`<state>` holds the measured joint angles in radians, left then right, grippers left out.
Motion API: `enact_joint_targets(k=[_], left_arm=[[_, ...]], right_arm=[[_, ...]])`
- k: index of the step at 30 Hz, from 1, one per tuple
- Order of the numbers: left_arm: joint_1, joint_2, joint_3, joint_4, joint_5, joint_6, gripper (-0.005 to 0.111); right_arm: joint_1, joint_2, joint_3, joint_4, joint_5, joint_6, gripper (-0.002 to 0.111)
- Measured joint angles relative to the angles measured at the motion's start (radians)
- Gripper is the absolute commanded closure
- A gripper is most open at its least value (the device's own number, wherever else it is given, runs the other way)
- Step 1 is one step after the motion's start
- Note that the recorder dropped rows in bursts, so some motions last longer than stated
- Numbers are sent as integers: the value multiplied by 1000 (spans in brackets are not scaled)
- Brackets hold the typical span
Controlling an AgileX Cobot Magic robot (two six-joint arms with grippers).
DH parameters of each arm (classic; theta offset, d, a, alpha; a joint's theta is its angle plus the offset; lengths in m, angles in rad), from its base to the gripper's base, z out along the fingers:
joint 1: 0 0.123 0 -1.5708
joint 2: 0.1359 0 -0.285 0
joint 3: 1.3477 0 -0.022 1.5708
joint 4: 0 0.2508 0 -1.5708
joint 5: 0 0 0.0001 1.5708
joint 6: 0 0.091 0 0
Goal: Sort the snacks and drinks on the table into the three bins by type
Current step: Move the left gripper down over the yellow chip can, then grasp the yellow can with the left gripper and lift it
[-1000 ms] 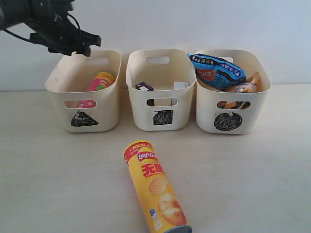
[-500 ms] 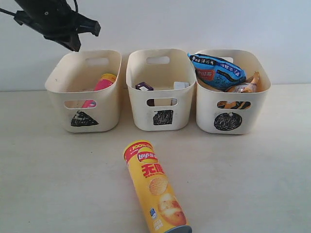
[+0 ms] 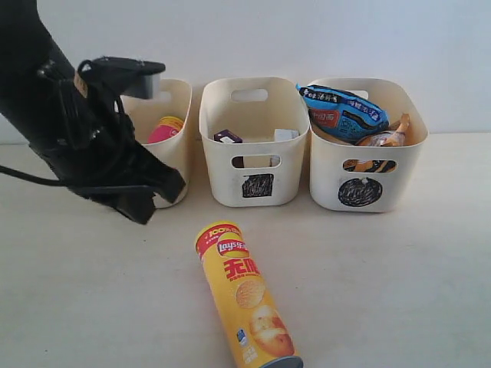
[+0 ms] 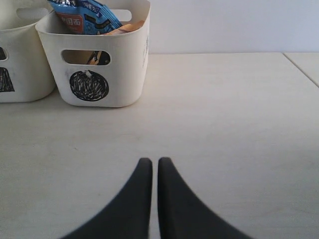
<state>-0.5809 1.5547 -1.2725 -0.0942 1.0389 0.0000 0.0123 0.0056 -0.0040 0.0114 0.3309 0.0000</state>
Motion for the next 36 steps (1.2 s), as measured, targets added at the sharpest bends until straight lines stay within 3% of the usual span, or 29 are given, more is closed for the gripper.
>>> enact_joint_targets(k=[5,7,11,13,14,18,27,36], left_arm=[[-78,0,19,-103,-4,0,103],[-116,0,19,-125,-13,0,95],[-133,15,19,-180,-17,-6,42],[-133,36,19,-233,-22,0,20],[-133,54,19,-273,-36,0,15],[-135,110,19,-329,-101,-19,16],[-137,259,19,-9,-234,-396,16],[-144,386,19,29,-413,-480,16]], right_arm=[[0,0,0,0,0,0,107],[0,0,0,0,0,0,107],[0,0,0,0,0,0,107],[0,0,0,0,0,0,107],[0,0,0,0,0,0,107],[0,0,0,0,0,0,107],[0,0,0,0,0,0,107],[0,0,0,0,0,0,107]])
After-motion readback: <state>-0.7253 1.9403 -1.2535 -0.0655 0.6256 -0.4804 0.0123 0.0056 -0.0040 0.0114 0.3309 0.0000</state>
